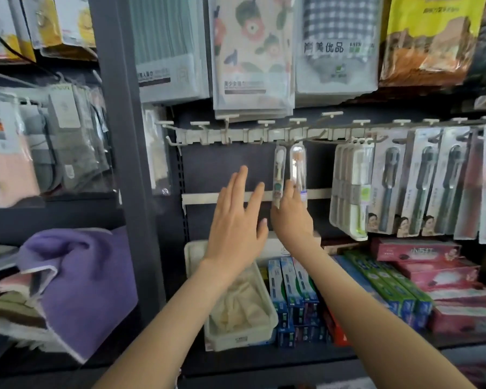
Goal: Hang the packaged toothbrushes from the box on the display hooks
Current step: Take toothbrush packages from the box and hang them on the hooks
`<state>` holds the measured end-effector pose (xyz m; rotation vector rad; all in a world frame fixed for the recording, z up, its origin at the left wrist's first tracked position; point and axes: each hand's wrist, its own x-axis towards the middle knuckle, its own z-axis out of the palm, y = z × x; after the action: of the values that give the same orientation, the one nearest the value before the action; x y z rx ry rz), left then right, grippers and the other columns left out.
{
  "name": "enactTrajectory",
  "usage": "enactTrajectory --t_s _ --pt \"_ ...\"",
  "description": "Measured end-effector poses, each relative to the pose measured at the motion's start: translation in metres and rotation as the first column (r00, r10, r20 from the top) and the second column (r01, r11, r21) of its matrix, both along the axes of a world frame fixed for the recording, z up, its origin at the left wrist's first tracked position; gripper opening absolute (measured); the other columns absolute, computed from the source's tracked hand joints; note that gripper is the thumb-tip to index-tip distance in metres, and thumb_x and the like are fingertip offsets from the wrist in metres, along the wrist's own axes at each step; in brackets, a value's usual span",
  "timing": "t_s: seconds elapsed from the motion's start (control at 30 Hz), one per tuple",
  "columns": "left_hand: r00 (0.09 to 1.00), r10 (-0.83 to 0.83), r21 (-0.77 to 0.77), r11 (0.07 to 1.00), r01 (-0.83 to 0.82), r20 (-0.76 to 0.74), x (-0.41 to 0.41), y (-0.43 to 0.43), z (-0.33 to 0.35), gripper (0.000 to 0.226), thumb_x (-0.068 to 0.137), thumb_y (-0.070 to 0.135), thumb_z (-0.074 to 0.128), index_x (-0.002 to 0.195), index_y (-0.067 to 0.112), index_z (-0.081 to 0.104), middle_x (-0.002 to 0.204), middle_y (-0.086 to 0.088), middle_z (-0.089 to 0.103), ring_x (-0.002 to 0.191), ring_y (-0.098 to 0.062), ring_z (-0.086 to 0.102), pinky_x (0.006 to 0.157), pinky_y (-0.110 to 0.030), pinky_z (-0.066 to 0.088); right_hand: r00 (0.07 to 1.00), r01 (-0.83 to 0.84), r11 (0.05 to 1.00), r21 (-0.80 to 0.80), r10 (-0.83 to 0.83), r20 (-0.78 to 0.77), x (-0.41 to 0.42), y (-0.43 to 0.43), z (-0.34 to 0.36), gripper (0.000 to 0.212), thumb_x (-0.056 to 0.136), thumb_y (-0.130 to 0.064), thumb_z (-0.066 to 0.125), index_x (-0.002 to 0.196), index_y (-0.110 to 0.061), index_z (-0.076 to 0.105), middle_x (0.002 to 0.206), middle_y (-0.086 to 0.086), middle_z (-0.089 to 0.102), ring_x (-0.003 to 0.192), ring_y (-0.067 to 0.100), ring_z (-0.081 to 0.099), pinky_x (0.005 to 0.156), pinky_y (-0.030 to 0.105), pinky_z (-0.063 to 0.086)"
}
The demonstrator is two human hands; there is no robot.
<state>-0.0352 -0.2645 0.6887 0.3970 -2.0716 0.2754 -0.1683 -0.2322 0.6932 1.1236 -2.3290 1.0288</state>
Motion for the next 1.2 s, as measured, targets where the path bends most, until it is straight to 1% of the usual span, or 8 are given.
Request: enactTrajectory --t_s 0.27,0.4,0.6,0.7,0.77,0.93,1.03,1.2 --pt "0.998 -0.009 0.324 0.946 -0.014 0.069 0.013 0.074 -0.106 0.058 0.083 0.013 0.07 0.136 0.002 0.048 0.148 -0.021 0.037 0.134 -0.037 0.04 0.108 -0.039 0.031 0.945 -0.327 0.945 -0.026 0.327 -0.024 0.032 0.099 -0.083 0.054 0.094 -0.012 0.052 0.144 -0.009 0.033 0.131 0.014 0.051 0.115 0.034 0.052 0.088 0.042 0.046" --pt "0.989 -0.048 0.49 0.871 -0.028 0.14 0.016 0.134 -0.177 0.054 0.09 0.018 0.061 0.139 0.003 0.045 0.145 -0.015 0.042 0.134 -0.028 0.042 0.108 -0.035 0.035 0.895 -0.446 0.894 0.04 0.444 0.043 0.029 0.157 -0.158 0.047 0.094 -0.014 0.056 0.139 -0.011 0.042 0.126 0.008 0.056 0.107 0.026 0.059 0.074 0.034 0.049" --pt "0.958 -0.063 0.708 0.687 -0.161 0.279 0.011 0.229 -0.336 0.044 0.091 0.026 0.052 0.129 0.005 0.054 0.129 -0.011 0.057 0.115 -0.023 0.056 0.092 -0.034 0.051 0.816 -0.576 0.78 0.246 0.53 0.231 0.002 0.242 -0.311 0.037 0.088 -0.008 0.064 0.124 -0.007 0.056 0.105 0.011 0.066 0.082 0.028 0.066 0.055 0.033 0.052" --pt "0.918 -0.127 0.843 0.457 -0.283 0.377 0.021 0.269 -0.422 0.04 0.096 0.029 0.047 0.13 0.01 0.054 0.127 -0.006 0.057 0.1 -0.022 0.061 0.079 -0.031 0.051 0.778 -0.612 0.714 0.34 0.465 0.423 -0.007 0.287 -0.404 0.034 0.087 -0.007 0.066 0.119 -0.006 0.059 0.1 0.014 0.066 0.081 0.032 0.066 0.059 0.036 0.054" --pt "0.833 -0.197 0.836 0.325 -0.441 0.516 0.034 0.286 -0.477 0.04 0.099 0.029 0.045 0.137 0.015 0.048 0.132 -0.002 0.052 0.094 -0.021 0.06 0.072 -0.024 0.042 0.754 -0.626 0.653 0.427 0.366 0.546 -0.012 0.314 -0.463 0.034 0.091 -0.011 0.061 0.124 -0.009 0.058 0.106 0.014 0.064 0.088 0.033 0.065 0.065 0.038 0.054" --pt "0.575 -0.351 0.666 0.259 -0.699 0.74 0.057 0.302 -0.597 0.044 0.101 0.031 0.039 0.144 0.023 0.034 0.14 0.001 0.042 0.113 -0.019 0.053 0.086 -0.026 0.042 0.709 -0.651 0.426 0.628 0.046 0.704 -0.021 0.359 -0.607 0.043 0.101 -0.023 0.043 0.143 -0.017 0.038 0.135 0.011 0.051 0.121 0.028 0.053 0.092 0.037 0.048" --pt "0.466 -0.438 0.6 0.242 -0.762 0.769 0.06 0.302 -0.667 0.049 0.101 0.031 0.039 0.147 0.021 0.027 0.144 -0.004 0.038 0.118 -0.021 0.05 0.091 -0.03 0.043 0.674 -0.709 0.246 0.661 -0.042 0.738 -0.022 0.374 -0.702 0.052 0.101 -0.024 0.043 0.149 -0.019 0.025 0.142 0.01 0.046 0.125 0.027 0.049 0.1 0.036 0.044" --pt "0.341 -0.563 0.506 0.165 -0.847 0.753 0.058 0.302 -0.77 0.058 0.1 0.029 0.046 0.15 0.017 0.019 0.148 -0.009 0.03 0.131 -0.028 0.037 0.101 -0.038 0.04 0.565 -0.811 0.123 0.572 -0.094 0.82 -0.005 0.377 -0.834 0.052 0.098 -0.027 0.051 0.147 -0.016 0.033 0.148 0.01 0.04 0.133 0.027 0.041 0.106 0.032 0.035"
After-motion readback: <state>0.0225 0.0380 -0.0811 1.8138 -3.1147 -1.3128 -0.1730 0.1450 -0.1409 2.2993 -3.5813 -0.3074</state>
